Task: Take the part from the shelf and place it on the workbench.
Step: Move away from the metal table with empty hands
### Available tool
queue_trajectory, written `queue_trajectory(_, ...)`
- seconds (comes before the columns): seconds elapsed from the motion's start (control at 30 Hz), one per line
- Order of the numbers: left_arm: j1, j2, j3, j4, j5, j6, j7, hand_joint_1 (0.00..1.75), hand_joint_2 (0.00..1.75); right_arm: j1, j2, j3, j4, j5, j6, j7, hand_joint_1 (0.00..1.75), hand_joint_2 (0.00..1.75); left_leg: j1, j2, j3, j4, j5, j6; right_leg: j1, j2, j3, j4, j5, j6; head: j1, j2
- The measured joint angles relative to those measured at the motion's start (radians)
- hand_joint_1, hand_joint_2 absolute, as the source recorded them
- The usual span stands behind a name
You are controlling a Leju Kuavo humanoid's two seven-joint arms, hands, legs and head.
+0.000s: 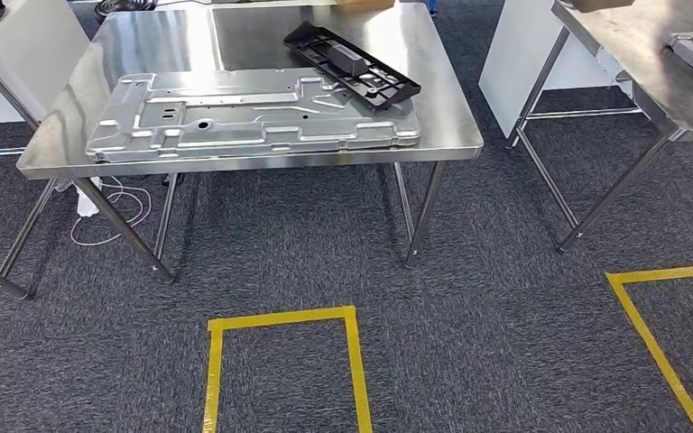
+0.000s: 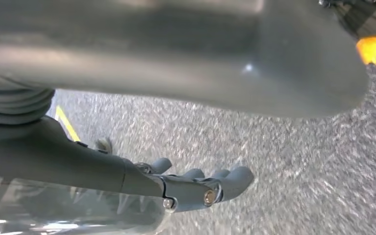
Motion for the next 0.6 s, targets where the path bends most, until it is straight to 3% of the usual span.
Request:
queue_trajectory(0.07,0.005,-0.003,0.001,0.001,0.006,-0.004,0.003,0.00,0.00,-0.006,-0.003,0.006,0.000,0.004,-0.006,0.001,0.00,0.00,-0.001,-0.002,-0.003,-0.011,0.001,0.008,0.001,-0.002,-0.008,0.003,0.006,0.007,0.005,0.000)
queue_trajectory(0.13,0.011,-0.006,0.004,0.004,0.012,-0.008,0.009,0.00,0.00,-0.008,-0.008,0.008,0.000,0.001,-0.014,0.001,0.00,0.00,0.001,0.000,-0.010,-0.014,0.011,0.018,-0.002,-0.001,-0.016,0.017,-0.010,0.017,0.007,0.000)
queue_trajectory(0.2,0.013,-0.008,0.008,0.006,0.014,-0.010,0.016,0.00,0.00,-0.008,-0.015,0.008,0.000,-0.007,-0.021,0.002,0.00,0.00,0.005,0.002,-0.021,-0.017,0.022,0.027,-0.007,0.001,-0.044,0.092,-0.076,0.027,0.015,0.000)
queue_trajectory(0.27,0.014,-0.009,0.010,0.006,0.013,-0.013,0.020,0.00,0.00,-0.006,-0.021,0.008,0.000,-0.015,-0.026,0.003,0.00,0.00,0.007,0.002,-0.034,-0.016,0.030,0.030,-0.014,0.002,-0.085,0.214,-0.147,0.034,0.029,0.000)
queue_trajectory(0.3,0.014,-0.009,0.010,0.006,0.013,-0.013,0.021,0.00,0.00,-0.004,-0.023,0.008,0.000,-0.018,-0.028,0.003,0.00,0.00,0.008,0.003,-0.040,-0.015,0.034,0.029,-0.018,0.002,-0.095,0.256,-0.161,0.037,0.034,0.000)
queue_trajectory(0.33,0.015,-0.009,0.011,0.006,0.013,-0.013,0.021,0.00,0.00,-0.002,-0.025,0.008,0.000,-0.021,-0.029,0.004,0.00,0.00,0.009,0.004,-0.045,-0.015,0.038,0.027,-0.021,0.002,-0.089,0.263,-0.155,0.039,0.038,0.000)
queue_trajectory(0.37,0.015,-0.009,0.013,0.006,0.014,-0.013,0.021,0.00,0.00,0.000,-0.027,0.008,0.000,-0.023,-0.030,0.005,0.00,0.00,0.011,0.004,-0.049,-0.015,0.041,0.025,-0.024,0.001,-0.065,0.233,-0.131,0.041,0.041,0.000)
queue_trajectory(0.43,0.014,-0.010,0.016,0.006,0.017,-0.013,0.019,0.00,0.00,0.003,-0.031,0.008,0.000,-0.025,-0.031,0.010,0.00,0.00,0.013,0.003,-0.052,-0.014,0.046,0.018,-0.028,0.002,0.017,0.097,-0.070,0.044,0.048,0.000)
queue_trajectory(0.5,0.013,-0.011,0.018,0.007,0.019,-0.012,0.017,0.00,0.00,0.004,-0.035,0.008,0.000,-0.028,-0.032,0.013,0.00,0.00,0.013,0.002,-0.057,-0.014,0.053,0.006,-0.026,0.005,0.071,-0.005,-0.043,0.043,0.053,0.000)
queue_trajectory(0.6,0.012,-0.013,0.019,0.007,0.018,-0.013,0.016,0.00,0.00,0.010,-0.039,0.007,0.000,-0.033,-0.035,0.012,0.00,1.31,0.013,0.001,-0.067,-0.013,0.064,-0.015,-0.023,0.007,0.067,-0.025,-0.040,0.030,0.053,0.000)
